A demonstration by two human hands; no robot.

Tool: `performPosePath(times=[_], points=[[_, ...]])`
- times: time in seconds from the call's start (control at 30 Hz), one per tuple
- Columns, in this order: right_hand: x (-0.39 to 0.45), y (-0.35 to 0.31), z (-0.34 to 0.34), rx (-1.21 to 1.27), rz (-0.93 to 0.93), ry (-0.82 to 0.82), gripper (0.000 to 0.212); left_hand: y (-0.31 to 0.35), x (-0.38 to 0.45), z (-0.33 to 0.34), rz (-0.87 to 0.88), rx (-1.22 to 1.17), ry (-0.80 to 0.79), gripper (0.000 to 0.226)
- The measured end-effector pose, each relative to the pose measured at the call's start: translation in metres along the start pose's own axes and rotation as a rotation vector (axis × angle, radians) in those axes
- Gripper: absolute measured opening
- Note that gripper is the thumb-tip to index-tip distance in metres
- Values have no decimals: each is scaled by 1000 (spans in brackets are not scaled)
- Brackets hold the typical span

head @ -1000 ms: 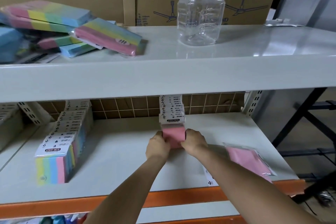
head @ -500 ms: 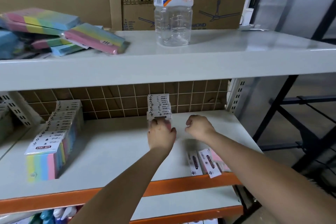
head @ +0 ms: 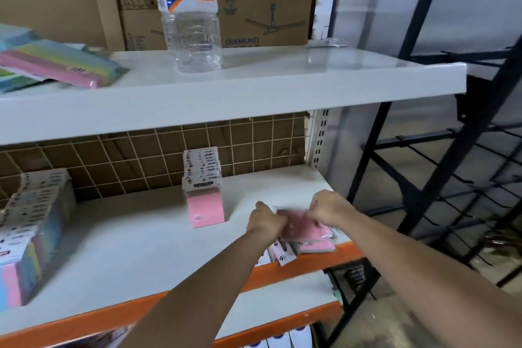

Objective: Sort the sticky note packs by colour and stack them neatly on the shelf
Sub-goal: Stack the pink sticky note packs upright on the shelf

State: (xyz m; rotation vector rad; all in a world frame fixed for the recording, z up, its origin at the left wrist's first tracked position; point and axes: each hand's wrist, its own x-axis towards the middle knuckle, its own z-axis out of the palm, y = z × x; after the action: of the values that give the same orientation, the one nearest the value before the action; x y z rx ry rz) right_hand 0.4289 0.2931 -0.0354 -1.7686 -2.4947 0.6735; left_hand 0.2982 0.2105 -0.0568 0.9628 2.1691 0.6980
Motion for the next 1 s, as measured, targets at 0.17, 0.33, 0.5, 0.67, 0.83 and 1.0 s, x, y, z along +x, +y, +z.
performPosePath(times=[0.17,0.33,0.5,0.67,0.83,1.0], points=[[-2,5,3,27,22,-48,32,6,3,11,-61,-102,-21,40],[-3,-1,4,79,33,-57,30,4,4,9,-14,-278,-6,27],[-6,-20,7,208,-18,-1,10,-3,-1,-11,65,-526,-10,42],[-2,-54,23,331,-73,26,15,-23,-6,-37,121,-673,45,45],[2,-86,35,362,-76,-39,25,-50,0,-58,123,-696,117,34],[8,-113,47,325,-139,-27,32,-73,4,-75,65,-506,237,33]])
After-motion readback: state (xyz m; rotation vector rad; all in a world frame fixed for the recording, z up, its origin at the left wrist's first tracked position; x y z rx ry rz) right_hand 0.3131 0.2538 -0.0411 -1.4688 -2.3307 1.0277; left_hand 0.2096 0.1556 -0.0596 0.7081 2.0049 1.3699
